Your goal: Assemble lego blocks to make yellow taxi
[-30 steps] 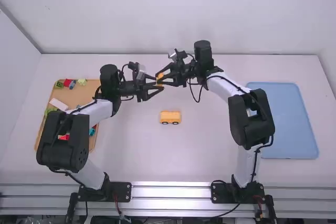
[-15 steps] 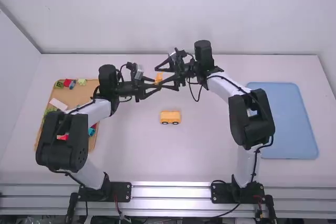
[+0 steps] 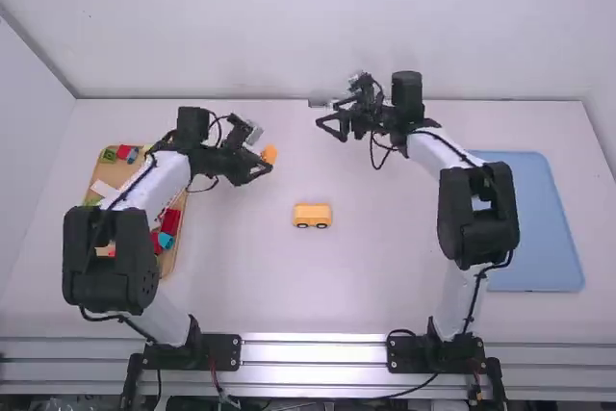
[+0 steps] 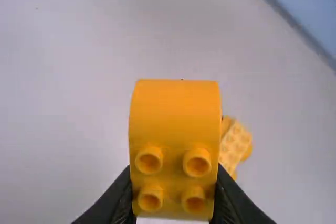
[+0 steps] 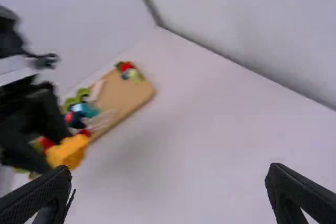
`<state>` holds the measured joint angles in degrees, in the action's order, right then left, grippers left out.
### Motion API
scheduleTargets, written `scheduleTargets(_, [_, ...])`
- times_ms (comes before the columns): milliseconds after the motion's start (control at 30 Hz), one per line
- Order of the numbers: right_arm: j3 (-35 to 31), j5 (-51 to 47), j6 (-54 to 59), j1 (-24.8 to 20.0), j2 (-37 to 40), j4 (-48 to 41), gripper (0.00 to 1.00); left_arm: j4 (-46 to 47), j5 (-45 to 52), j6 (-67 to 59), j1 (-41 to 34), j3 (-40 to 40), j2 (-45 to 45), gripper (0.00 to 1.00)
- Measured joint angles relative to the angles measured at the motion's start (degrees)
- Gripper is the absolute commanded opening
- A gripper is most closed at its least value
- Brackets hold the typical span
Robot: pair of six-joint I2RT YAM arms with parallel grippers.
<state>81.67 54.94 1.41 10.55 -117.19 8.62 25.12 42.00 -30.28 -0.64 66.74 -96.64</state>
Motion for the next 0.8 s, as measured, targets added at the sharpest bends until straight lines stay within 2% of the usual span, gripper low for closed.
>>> scheduleTargets(200, [0.02, -14.23, 6.23, 2.05, 4.22, -14.38, 0.99, 13.27, -13.60, -21.22, -5.73, 3.48, 0.00, 0.02])
scheduleTargets(333, [0.04, -19.98, 10.95, 2.95, 10.80, -22.77, 0.99, 16.20, -19.06, -32.96, -8.11, 3.26, -0.42, 0.02])
scheduleTargets(567, [0.48, -22.60, 15.28, 2.73, 16.13, -28.68, 0.98, 17.14, -23.56, -46.38, -9.33, -0.63, -5.44, 0.02])
scheduleTargets(800, [0.48, -23.23, 16.57, 2.73, 16.11, -29.86, 0.99, 10.62, -22.62, -47.01, -9.33, -3.85, -8.61, 0.03])
